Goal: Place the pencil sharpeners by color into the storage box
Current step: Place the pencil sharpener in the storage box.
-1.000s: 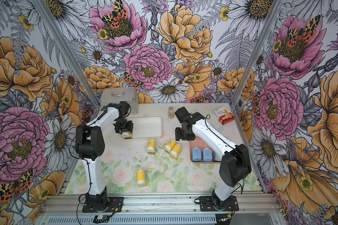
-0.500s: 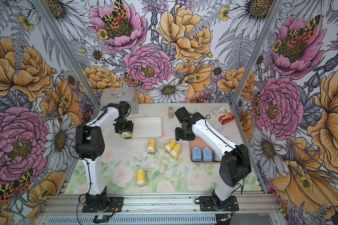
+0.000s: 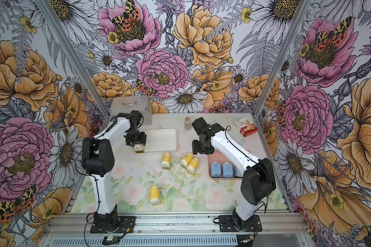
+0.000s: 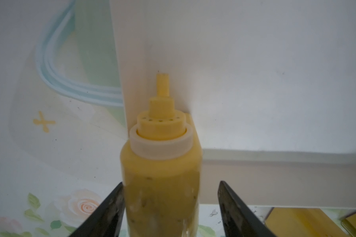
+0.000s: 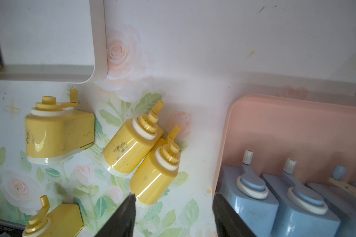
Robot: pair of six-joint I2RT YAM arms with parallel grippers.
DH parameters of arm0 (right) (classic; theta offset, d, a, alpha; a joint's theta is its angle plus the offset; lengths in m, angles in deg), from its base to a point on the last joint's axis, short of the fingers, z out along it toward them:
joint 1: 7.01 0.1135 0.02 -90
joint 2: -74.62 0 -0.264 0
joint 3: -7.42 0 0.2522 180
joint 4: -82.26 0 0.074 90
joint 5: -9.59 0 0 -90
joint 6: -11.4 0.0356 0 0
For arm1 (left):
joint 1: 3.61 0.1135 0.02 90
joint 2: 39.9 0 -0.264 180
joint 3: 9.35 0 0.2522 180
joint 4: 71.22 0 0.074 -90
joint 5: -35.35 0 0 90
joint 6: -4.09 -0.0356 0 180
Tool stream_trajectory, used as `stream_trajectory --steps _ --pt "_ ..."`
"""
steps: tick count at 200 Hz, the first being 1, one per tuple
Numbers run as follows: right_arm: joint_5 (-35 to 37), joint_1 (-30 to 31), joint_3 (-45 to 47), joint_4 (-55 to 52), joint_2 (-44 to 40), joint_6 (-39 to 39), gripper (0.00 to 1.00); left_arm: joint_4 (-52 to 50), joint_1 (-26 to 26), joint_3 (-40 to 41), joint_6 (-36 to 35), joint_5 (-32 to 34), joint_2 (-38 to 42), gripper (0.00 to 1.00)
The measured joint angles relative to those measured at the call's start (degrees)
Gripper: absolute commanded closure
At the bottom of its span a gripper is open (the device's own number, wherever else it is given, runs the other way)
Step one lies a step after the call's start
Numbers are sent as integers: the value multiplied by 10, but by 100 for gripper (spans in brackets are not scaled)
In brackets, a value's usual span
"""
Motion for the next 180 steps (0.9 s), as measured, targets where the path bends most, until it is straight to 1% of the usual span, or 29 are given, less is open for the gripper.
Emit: stream_trajectory --steps 74,120,146,180 --pt "0 0 0 0 0 0 38 0 0 0 4 7 12 29" --pt "0 0 0 3 0 0 38 -1 -7 -3 26 18 55 27" --pt "0 0 0 4 0 0 38 -4 -26 -5 42 22 100 24" --pt "0 0 0 4 0 0 38 -6 -82 3 68 22 173 23"
